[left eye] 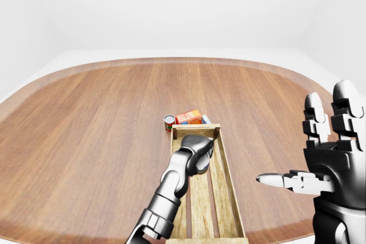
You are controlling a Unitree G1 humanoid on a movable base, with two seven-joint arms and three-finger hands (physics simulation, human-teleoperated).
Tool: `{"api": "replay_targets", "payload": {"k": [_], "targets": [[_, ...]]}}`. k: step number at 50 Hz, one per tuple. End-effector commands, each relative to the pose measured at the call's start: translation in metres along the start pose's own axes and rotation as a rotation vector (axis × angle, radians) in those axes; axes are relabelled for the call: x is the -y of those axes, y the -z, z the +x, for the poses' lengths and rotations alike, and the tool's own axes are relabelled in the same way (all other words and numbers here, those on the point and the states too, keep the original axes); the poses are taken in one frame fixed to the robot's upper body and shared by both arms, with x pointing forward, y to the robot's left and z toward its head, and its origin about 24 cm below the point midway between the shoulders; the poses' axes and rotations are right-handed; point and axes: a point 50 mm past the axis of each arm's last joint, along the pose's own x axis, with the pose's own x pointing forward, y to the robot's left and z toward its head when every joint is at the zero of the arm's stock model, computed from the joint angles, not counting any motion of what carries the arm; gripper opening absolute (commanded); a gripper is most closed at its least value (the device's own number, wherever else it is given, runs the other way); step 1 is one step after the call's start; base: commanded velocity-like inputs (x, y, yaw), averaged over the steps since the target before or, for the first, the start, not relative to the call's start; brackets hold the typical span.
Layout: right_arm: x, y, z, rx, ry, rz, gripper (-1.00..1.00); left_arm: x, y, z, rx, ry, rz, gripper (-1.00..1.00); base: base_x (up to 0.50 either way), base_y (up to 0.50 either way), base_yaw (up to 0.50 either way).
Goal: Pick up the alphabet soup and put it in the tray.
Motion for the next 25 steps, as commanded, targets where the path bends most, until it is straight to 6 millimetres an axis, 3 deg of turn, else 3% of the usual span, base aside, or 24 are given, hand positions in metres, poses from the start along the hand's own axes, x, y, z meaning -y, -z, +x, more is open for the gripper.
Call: {"api": "replay_targets", "payload": {"k": [1,14,15,16,22,25], "targets": [[0.0009,-0.0012,-0.0009,0.003,0.002,0.0,1.0,0.0048,-0.0024,0.0069,0.005,-0.004,-0.008,-1.0,0.0,0.0,0.0],[0.0014,0.0006,-0.0001,-0.001,0.003,0.003,1.0,0.0031,0.0005,0.0102,-0.001,-0.011,-0.017,-1.0,0.0,0.0,0.0],[0.0013,0.0008,-0.0001,-0.002,0.003,0.003,1.0,0.0037,0.0007,0.0102,-0.002,-0.011,-0.017,-0.84,0.0,0.0,0.0],[0.0009,0.0007,0.0,-0.002,0.003,0.003,1.0,0.0048,0.0006,0.0104,-0.005,-0.01,-0.009,1.0,0.0,0.0,0.0],[0.0003,0.0003,-0.0001,-0.001,0.0,0.002,1.0,0.0068,0.0013,0.0118,-0.007,-0.011,-0.006,1.0,0.0,0.0,0.0],[0.0009,0.0017,0.0002,-0.005,0.003,0.003,1.0,-0.0016,0.0019,0.0089,-0.012,-0.016,-0.01,1.0,0.0,0.0,0.0]]}}
